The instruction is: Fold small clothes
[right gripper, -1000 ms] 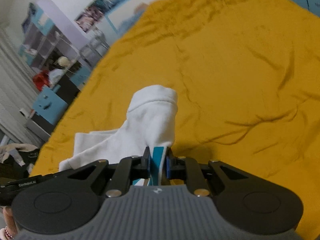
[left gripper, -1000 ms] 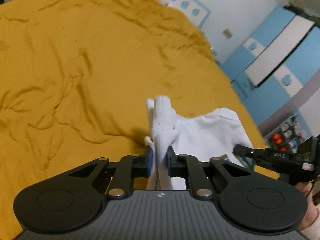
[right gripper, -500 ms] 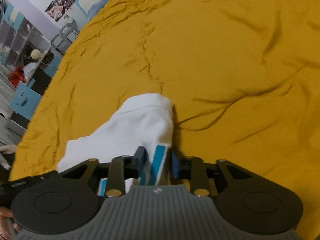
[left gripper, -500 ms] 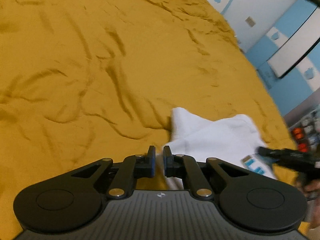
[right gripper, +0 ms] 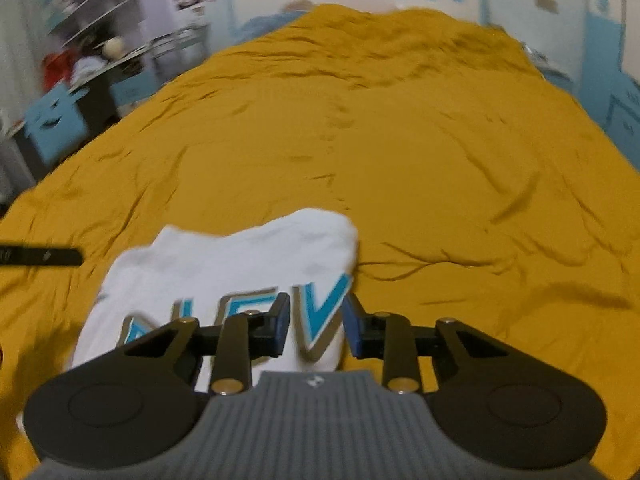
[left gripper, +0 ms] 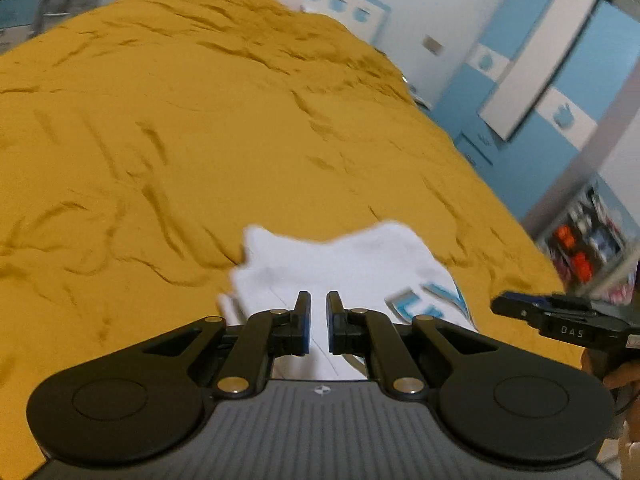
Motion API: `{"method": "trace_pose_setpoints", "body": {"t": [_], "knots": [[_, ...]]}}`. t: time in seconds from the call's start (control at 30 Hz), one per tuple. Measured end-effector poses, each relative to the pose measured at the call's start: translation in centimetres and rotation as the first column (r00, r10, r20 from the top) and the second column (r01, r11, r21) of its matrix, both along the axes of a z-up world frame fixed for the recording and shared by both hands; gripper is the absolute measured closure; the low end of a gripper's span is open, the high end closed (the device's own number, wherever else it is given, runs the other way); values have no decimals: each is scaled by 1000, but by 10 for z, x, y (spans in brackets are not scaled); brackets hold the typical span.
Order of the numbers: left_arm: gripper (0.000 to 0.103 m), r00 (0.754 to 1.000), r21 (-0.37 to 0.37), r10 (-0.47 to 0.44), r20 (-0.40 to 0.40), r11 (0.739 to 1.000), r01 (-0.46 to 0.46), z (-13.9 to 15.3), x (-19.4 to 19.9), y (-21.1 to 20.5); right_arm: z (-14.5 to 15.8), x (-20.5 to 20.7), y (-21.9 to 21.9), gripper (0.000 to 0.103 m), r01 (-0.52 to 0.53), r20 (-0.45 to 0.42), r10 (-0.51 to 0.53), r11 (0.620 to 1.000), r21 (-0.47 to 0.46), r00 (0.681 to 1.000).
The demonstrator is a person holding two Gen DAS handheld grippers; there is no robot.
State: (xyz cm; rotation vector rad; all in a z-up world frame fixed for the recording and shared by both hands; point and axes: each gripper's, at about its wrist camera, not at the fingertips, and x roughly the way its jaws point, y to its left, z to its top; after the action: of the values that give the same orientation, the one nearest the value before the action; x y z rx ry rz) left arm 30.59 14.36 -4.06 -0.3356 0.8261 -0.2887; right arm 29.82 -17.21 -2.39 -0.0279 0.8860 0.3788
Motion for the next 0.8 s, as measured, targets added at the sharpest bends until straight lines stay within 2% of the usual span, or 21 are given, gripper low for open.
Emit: {"method": "trace_pose_setpoints", "body": {"t": [0.1,0.17,0.2,0.27,0.33,0.37,0.4,0.47,0.67,0.8], "knots": [[95,998,40,-30,-57,999,32,-21,2,-18,-13,-13,4,86,-39,-5,39,999,-20,999],[95,996,113,-3,-89,993,13,-37,3,-25,-29,-10,2,91,-25,-47,24,1000,-11,999],[97,995,125,9,-98,992,4,-44,4,-25,-38,-8,0,91,-11,-66,10,1000,-10,998],[97,992,89,29,-121,996,-18,-55,5,-19,-56,-3,-5,93,22,-117,-21,1000,12,993],[97,990,39,43,-136,999,-38,-58,6,-11,-71,1,-9,93,38,-132,-35,999,17,991],[97,989,39,45,-138,998,-40,-56,6,-10,-73,2,-11,93,52,-136,-48,998,20,990],[97,990,52,44,-134,998,-38,-53,5,-11,-73,1,-12,91,67,-138,-64,997,21,988],[97,991,84,46,-124,996,-35,-46,-2,-12,-66,-2,-10,80,80,-129,-79,997,-5,988],[97,996,125,21,-84,992,-10,-16,-27,-15,-29,-36,-17,81,68,-81,-67,998,0,994],[97,998,137,-39,-50,990,45,10,-51,-28,-6,-66,-15,81,16,-75,-15,1000,6,997]]}}
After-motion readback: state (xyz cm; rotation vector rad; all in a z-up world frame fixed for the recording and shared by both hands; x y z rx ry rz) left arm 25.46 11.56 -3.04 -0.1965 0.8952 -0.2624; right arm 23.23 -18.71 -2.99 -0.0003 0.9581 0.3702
